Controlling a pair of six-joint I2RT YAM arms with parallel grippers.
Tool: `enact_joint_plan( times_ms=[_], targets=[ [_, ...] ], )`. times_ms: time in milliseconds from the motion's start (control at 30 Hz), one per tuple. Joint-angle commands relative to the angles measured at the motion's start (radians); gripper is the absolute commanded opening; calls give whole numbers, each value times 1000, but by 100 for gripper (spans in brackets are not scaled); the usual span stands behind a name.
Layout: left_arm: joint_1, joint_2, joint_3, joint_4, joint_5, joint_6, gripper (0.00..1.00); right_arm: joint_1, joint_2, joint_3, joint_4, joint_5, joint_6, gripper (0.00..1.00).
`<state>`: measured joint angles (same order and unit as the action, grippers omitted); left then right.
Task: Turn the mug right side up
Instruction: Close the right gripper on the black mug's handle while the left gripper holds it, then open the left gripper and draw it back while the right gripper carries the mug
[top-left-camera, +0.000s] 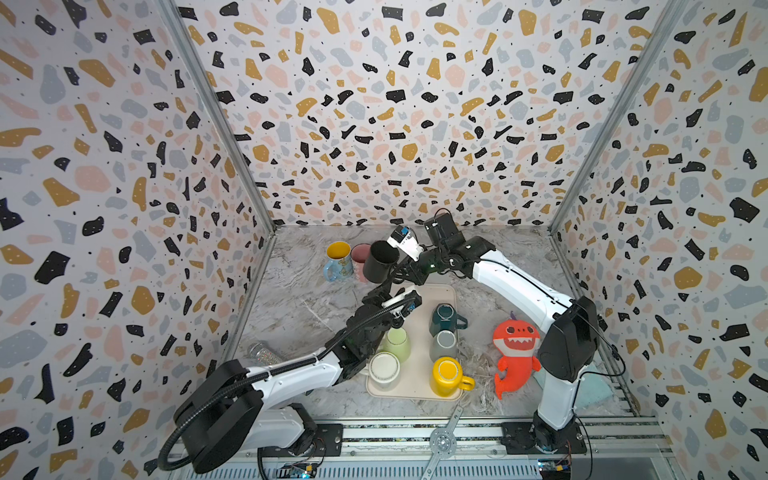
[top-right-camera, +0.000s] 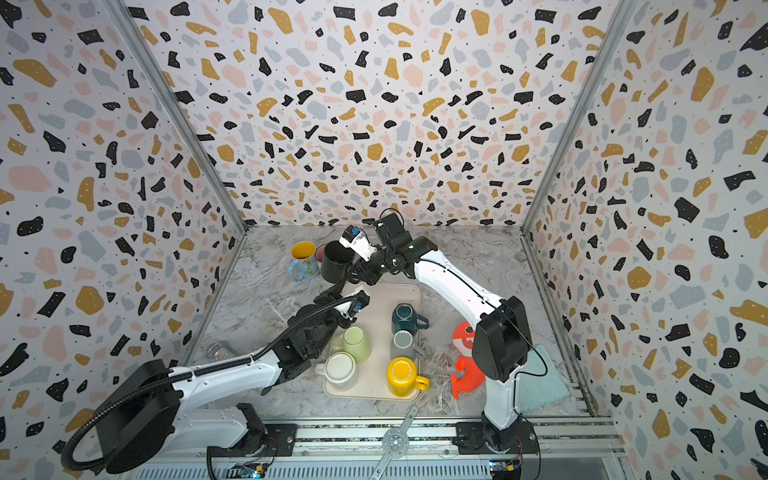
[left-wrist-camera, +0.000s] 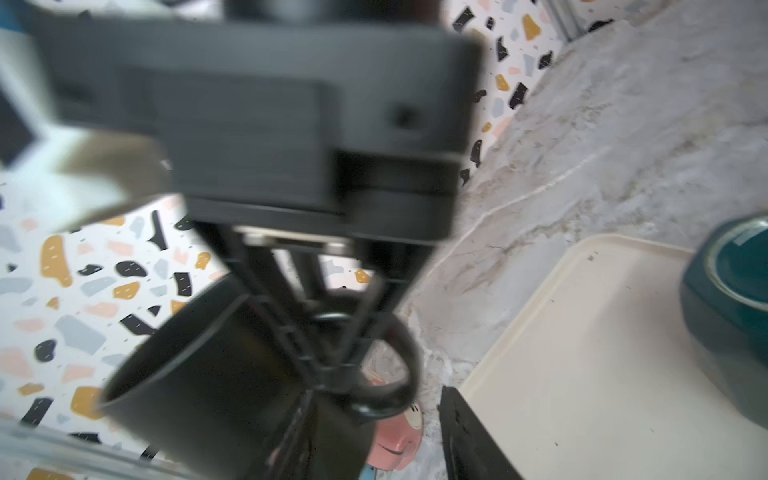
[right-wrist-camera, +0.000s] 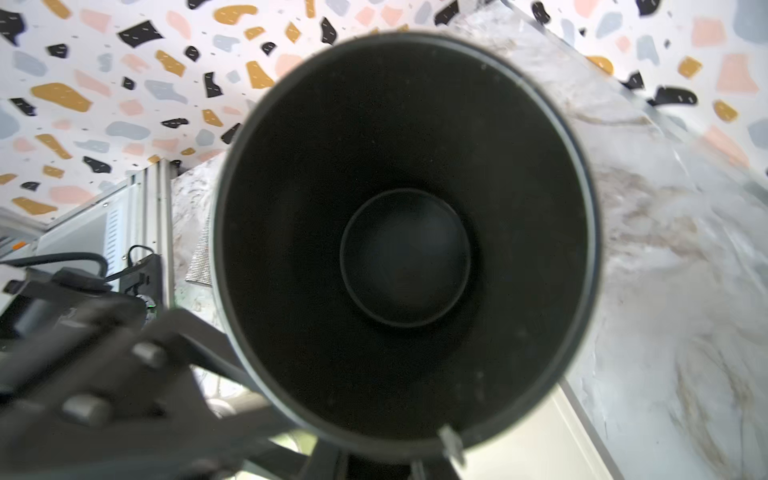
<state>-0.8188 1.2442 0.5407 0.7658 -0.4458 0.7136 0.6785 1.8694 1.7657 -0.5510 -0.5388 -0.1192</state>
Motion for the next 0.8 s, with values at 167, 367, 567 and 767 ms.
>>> enact_joint_plan(
  times_ms=[167, 367, 567, 767],
  targets=[
    [18, -94, 79, 38, -164, -225, 58, -14, 36, 109, 26, 185, 129, 0],
    [154, -104, 222, -240, -198, -568, 62, -18, 144, 234, -7, 378, 199, 0],
    [364, -150, 256, -371, -18, -889, 63, -39, 303, 418, -83, 418, 245, 0],
    [445, -194, 237, -399, 46, -987, 65, -39, 394, 496, -89, 420, 261, 0]
  ],
)
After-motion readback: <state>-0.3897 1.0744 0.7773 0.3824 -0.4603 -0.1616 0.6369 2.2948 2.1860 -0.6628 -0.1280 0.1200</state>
